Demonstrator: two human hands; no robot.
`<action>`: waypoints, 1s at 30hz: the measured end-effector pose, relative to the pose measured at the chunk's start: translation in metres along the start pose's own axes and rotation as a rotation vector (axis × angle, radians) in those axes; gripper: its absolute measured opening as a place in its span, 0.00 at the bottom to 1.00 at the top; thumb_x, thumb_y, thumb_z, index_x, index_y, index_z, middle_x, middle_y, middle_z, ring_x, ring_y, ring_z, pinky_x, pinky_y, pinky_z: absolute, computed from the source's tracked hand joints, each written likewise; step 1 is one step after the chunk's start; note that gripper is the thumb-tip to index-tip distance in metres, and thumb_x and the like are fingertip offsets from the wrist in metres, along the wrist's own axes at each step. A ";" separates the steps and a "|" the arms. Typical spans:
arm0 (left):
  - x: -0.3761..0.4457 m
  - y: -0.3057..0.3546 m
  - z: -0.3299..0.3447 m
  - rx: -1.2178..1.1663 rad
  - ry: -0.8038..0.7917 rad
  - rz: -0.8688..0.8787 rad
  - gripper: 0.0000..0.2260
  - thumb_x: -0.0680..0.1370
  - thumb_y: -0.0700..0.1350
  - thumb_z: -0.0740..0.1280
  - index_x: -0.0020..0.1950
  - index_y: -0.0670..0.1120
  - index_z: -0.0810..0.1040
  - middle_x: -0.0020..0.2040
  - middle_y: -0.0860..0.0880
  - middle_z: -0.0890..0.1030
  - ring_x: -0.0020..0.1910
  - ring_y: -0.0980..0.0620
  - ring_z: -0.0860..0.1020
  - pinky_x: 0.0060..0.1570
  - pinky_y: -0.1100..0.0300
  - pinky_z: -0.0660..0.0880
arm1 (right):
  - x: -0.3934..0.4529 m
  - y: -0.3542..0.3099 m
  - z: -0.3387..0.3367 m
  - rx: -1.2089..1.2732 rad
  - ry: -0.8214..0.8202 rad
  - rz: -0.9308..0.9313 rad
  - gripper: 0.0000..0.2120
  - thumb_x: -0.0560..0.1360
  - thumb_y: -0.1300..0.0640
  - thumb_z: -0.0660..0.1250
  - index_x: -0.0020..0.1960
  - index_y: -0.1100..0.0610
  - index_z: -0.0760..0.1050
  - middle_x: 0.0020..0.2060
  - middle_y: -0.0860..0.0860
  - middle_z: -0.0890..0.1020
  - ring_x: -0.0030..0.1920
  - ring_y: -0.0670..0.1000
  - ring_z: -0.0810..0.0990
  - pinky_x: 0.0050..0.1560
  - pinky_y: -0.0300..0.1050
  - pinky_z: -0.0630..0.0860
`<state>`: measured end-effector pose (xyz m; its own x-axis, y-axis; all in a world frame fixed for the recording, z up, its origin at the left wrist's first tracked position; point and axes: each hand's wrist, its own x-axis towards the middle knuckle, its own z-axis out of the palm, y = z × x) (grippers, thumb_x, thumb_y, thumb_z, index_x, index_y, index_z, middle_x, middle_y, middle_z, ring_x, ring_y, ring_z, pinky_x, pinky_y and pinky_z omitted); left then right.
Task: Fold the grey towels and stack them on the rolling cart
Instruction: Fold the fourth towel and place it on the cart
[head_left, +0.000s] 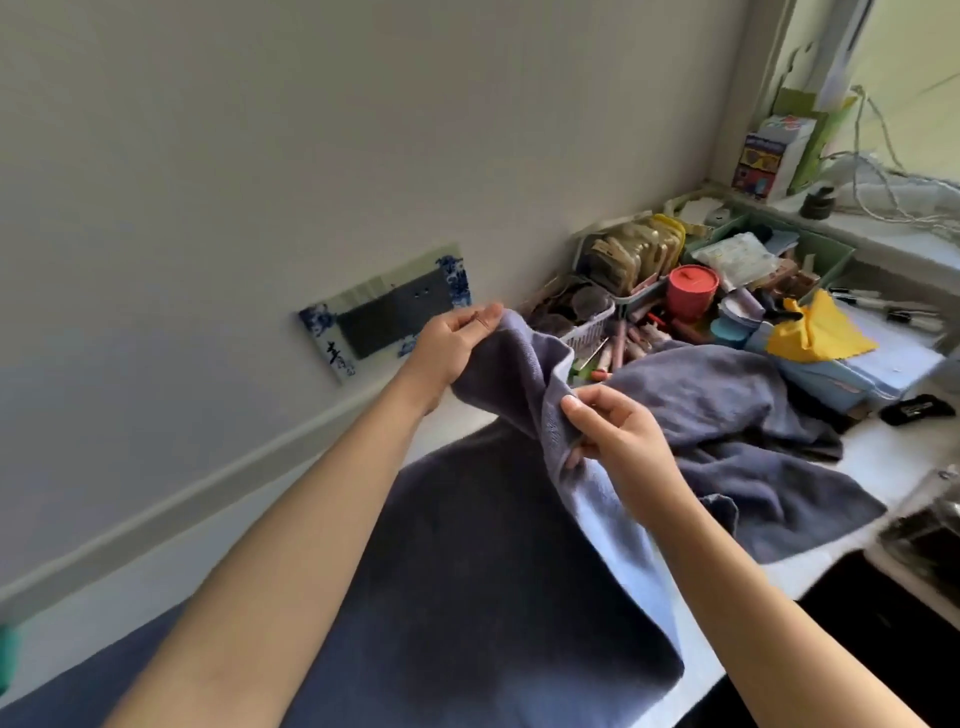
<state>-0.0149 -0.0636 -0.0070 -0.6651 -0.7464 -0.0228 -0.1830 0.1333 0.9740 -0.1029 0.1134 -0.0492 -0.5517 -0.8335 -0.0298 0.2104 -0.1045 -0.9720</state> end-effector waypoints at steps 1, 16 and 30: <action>-0.019 -0.001 -0.022 -0.012 0.019 -0.001 0.11 0.78 0.51 0.65 0.40 0.48 0.81 0.40 0.47 0.82 0.43 0.51 0.78 0.50 0.56 0.73 | -0.009 -0.001 0.023 0.024 -0.052 0.004 0.06 0.77 0.64 0.62 0.43 0.64 0.74 0.27 0.51 0.76 0.22 0.48 0.73 0.25 0.37 0.73; -0.324 -0.074 -0.309 -0.601 0.505 -0.006 0.14 0.78 0.49 0.61 0.49 0.39 0.78 0.45 0.44 0.83 0.46 0.50 0.80 0.54 0.57 0.76 | -0.201 0.055 0.335 0.148 -0.779 0.163 0.07 0.72 0.56 0.65 0.42 0.61 0.74 0.31 0.54 0.75 0.29 0.48 0.74 0.30 0.38 0.73; -0.531 -0.257 -0.306 -0.745 0.564 -0.755 0.27 0.78 0.66 0.54 0.58 0.46 0.79 0.52 0.45 0.83 0.52 0.46 0.81 0.49 0.51 0.79 | -0.291 0.207 0.429 -0.622 -0.991 0.381 0.13 0.80 0.55 0.61 0.38 0.52 0.78 0.29 0.44 0.78 0.30 0.43 0.75 0.34 0.36 0.72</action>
<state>0.6071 0.0986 -0.1767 -0.1252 -0.6791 -0.7233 0.1971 -0.7315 0.6527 0.4471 0.1016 -0.1417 0.3692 -0.8341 -0.4097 -0.3461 0.2857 -0.8936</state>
